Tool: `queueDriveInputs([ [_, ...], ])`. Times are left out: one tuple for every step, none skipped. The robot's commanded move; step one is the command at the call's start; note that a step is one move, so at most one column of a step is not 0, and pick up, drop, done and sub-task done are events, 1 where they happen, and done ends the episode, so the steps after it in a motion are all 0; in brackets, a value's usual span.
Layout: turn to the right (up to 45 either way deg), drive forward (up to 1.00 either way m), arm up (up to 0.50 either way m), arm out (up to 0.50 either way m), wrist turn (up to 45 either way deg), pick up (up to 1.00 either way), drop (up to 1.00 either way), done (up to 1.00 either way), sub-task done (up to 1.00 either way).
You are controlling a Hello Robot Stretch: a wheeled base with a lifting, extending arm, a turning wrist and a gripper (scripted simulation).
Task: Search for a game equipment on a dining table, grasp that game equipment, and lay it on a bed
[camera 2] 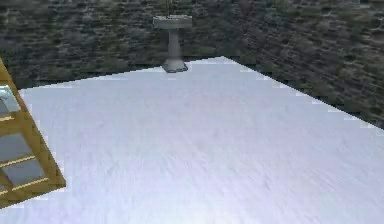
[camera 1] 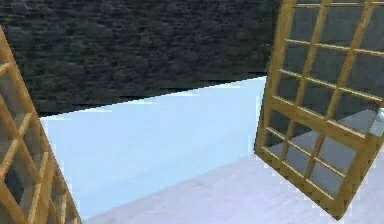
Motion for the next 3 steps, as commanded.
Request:
queueDriveInputs([
  [45.0, 0.0, 0.0, 0.0, 0.0, 0.0, 0.0, 0.0, 0.0],
  [45.0, 0.0, 0.0, 0.0, 0.0, 0.0, 0.0, 0.0, 0.0],
  [15.0, 0.0, 0.0, 0.0, 0.0, 0.0, 0.0, 0.0, 0.0],
])
